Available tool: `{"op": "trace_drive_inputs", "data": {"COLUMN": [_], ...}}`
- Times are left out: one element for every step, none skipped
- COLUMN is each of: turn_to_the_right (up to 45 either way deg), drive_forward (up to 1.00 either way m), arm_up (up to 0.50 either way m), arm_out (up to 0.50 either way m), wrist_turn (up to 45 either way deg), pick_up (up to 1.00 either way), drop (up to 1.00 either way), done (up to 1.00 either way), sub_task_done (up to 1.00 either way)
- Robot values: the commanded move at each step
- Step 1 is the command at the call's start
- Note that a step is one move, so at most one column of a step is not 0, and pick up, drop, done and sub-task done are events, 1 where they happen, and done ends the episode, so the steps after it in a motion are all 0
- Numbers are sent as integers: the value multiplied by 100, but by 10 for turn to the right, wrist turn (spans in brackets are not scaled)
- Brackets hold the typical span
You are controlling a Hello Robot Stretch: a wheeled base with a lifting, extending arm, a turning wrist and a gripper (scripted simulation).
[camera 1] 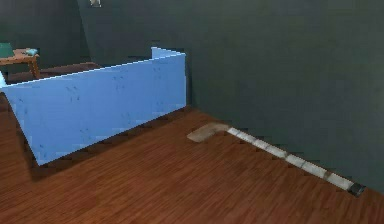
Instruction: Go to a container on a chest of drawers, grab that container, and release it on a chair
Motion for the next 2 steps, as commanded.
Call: {"op": "trace_drive_inputs", "data": {"turn_to_the_right": [0, 0], "drive_forward": [0, 0], "arm_up": [0, 0], "arm_out": [0, 0], "wrist_turn": [450, 210], "pick_up": [0, 0], "drop": [0, 0], "done": [0, 0], "sub_task_done": [0, 0]}}
